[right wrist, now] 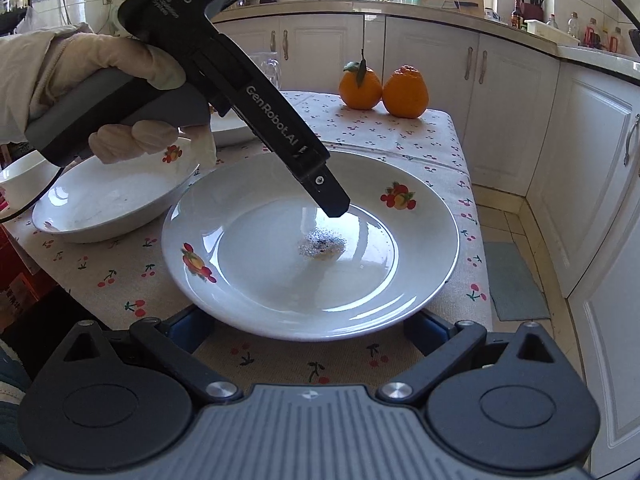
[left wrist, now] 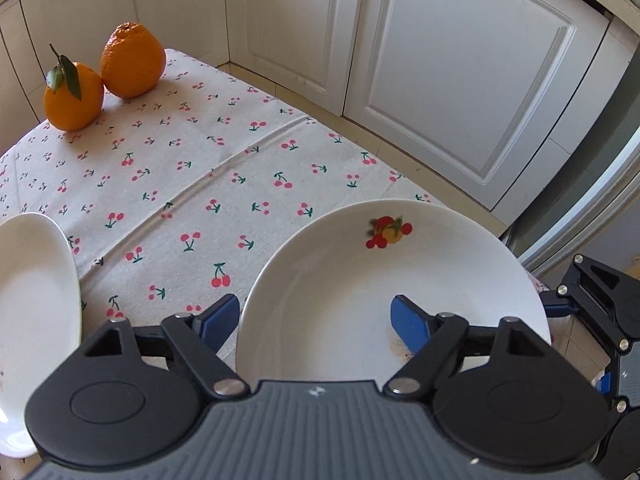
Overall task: Organize plates and bowls
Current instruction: 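Grasp the rim of the fruit-decal white plate with the left gripper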
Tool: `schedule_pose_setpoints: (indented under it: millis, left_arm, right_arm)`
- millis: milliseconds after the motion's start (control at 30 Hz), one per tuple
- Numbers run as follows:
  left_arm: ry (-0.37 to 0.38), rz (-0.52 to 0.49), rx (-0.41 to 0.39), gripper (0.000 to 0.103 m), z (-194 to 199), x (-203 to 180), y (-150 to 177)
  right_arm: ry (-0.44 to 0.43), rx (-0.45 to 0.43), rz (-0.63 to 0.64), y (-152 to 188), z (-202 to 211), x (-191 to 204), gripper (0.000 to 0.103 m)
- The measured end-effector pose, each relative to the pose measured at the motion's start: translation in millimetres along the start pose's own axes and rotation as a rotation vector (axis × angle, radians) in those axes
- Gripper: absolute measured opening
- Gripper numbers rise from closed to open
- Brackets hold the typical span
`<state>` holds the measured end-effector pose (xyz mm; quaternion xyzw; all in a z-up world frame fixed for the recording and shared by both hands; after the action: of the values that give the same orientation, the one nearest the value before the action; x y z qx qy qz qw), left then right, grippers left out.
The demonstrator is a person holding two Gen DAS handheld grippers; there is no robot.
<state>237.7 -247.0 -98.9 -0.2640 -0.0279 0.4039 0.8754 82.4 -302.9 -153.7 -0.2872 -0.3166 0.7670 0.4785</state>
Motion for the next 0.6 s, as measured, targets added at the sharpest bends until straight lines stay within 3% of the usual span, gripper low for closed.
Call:
schedule_pose_setpoints:
  millis: [200,600]
  left_arm:
    - [0.026,-0.016,0.029,0.073,-3.5,0.9,-2.6]
    - [0.046,-0.022,0.038,0.072,-7.1,4.6,-7.3]
  right_arm:
    - [-0.004,0.0,0.003,0.9,3.6,1.4,0.097]
    - [-0.009,0.021,0.011,-3.4,-0.7,-4.1,0.096]
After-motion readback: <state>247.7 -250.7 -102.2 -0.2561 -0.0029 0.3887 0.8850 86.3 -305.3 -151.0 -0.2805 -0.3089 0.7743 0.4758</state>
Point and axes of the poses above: each gripper's, at about its wrist camera, not at the fingertips, and z roughly against the way its jaws point, x to its left, y to its underside, the point moved 4 cm from there along -z, roughly the way its jaws point, and after that the axes turned 11 degrees about z, right-handed, at the moved point
